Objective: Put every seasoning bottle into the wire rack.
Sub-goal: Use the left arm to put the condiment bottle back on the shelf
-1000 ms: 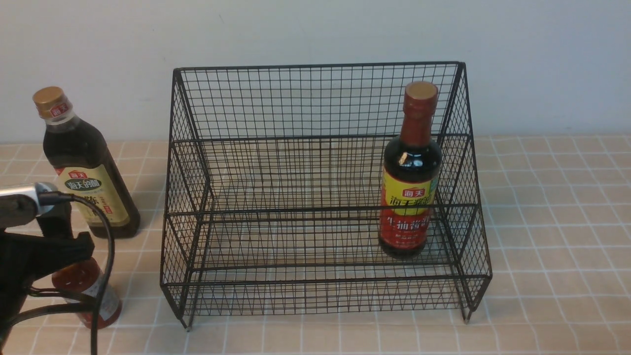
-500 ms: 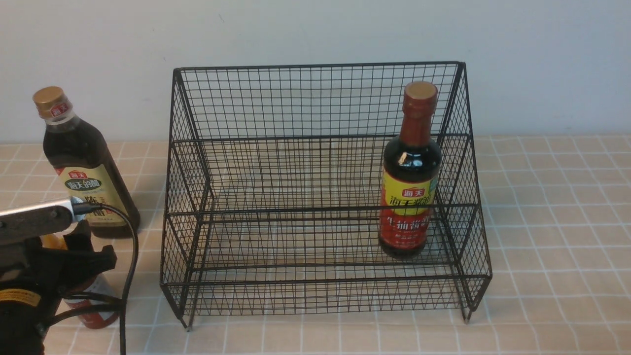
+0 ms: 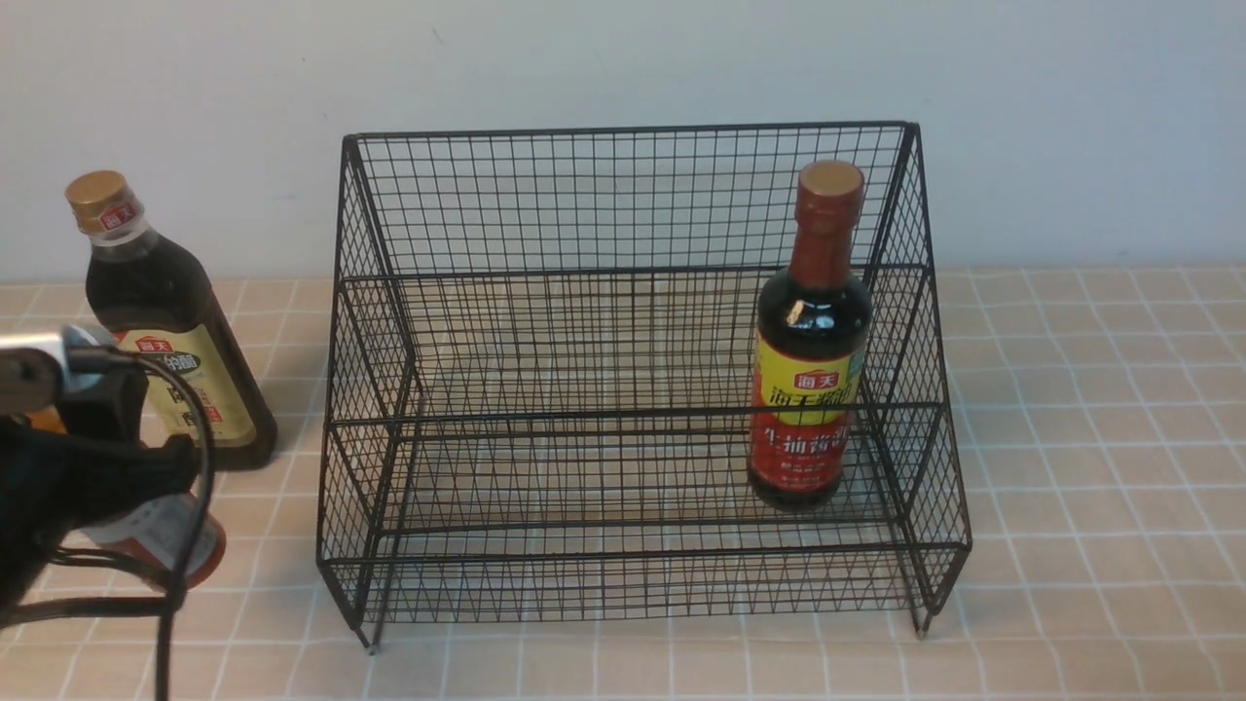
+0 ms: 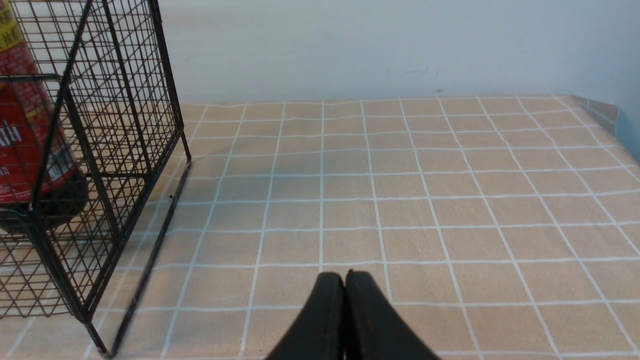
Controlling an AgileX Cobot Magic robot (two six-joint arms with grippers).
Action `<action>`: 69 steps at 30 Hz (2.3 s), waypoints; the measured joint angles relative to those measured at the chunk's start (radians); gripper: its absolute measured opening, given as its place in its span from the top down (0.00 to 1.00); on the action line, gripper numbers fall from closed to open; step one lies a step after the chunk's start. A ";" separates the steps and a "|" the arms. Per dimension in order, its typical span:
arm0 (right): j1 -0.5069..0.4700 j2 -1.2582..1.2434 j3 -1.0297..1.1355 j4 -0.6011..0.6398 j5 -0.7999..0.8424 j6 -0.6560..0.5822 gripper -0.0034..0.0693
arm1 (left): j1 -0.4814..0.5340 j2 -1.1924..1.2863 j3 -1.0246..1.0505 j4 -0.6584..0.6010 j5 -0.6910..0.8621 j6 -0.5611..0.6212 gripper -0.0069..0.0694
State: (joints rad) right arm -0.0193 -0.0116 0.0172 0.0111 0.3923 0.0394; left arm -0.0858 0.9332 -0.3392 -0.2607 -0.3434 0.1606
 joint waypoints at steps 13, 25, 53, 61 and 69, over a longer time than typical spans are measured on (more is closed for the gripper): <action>0.000 0.000 0.000 0.000 0.000 0.000 0.97 | -0.027 -0.250 -0.198 0.037 0.376 -0.026 0.57; 0.000 0.000 0.000 0.000 0.000 0.000 0.97 | -0.338 -0.076 -0.200 0.040 0.201 -0.050 0.57; 0.000 0.000 0.000 0.000 0.000 0.000 0.97 | -0.396 0.517 -0.204 0.245 -0.177 -0.084 0.56; 0.000 0.000 0.000 -0.001 0.000 0.000 0.97 | -0.396 0.510 -0.205 0.239 -0.183 -0.105 0.42; 0.000 0.000 0.000 -0.001 0.000 0.000 0.97 | -0.396 0.408 -0.205 0.187 -0.134 -0.091 0.27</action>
State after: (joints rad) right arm -0.0193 -0.0116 0.0172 0.0098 0.3923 0.0394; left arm -0.4815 1.3409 -0.5445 -0.0739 -0.4770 0.0701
